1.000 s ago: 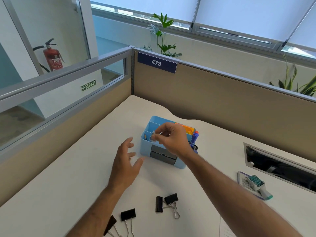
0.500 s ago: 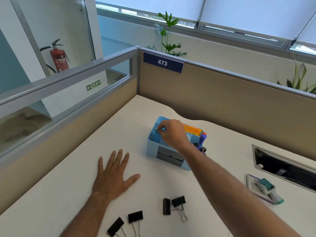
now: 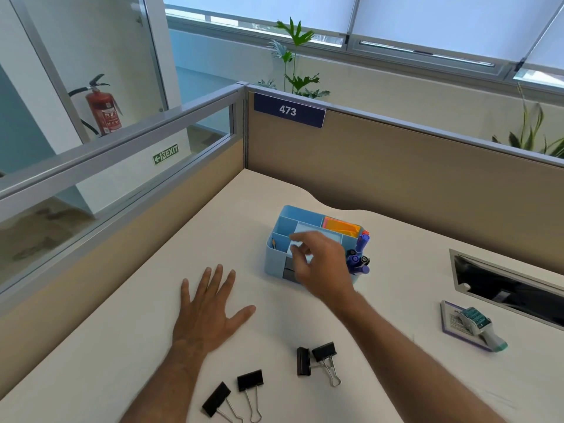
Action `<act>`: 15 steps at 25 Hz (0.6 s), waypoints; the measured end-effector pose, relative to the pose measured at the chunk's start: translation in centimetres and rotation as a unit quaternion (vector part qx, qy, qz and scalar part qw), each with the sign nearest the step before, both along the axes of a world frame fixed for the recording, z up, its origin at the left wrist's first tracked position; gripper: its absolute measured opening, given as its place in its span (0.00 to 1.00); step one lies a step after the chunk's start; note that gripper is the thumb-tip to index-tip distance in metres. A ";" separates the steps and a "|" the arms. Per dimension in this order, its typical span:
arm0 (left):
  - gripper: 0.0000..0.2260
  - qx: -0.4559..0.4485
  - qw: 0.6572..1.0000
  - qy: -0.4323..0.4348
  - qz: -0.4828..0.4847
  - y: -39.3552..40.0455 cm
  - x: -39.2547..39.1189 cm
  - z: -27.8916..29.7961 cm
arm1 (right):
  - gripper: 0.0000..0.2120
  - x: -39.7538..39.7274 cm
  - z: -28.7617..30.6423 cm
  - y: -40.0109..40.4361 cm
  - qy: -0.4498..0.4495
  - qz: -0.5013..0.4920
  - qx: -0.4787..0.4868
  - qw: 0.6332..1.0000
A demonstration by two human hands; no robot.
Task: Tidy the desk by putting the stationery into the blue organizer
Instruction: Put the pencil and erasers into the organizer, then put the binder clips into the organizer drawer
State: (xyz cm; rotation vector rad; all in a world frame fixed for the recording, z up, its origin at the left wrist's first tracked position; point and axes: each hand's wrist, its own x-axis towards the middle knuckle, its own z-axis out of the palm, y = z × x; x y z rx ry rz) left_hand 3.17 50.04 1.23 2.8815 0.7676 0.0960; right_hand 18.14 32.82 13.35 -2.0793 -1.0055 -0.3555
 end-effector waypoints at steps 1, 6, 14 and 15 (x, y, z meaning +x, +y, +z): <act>0.45 -0.001 1.000 -0.002 0.002 0.0 0.0 0.0 | 0.08 -1.3 -0.5 -1.0 0.002 -0.004 0.001 1.000; 0.44 0.002 1.000 0.015 0.006 0.0 0.0 0.0 | 0.23 -4.4 -3.5 -4.4 0.097 -0.069 -0.216 0.969; 0.43 0.007 0.999 0.033 0.005 -0.1 0.0 0.3 | 0.29 -3.7 -4.9 -4.5 0.061 -0.080 -0.321 0.942; 0.43 0.007 0.999 0.033 0.005 -0.1 0.1 0.3 | 0.29 -3.6 -5.0 -4.5 0.060 -0.080 -0.324 0.941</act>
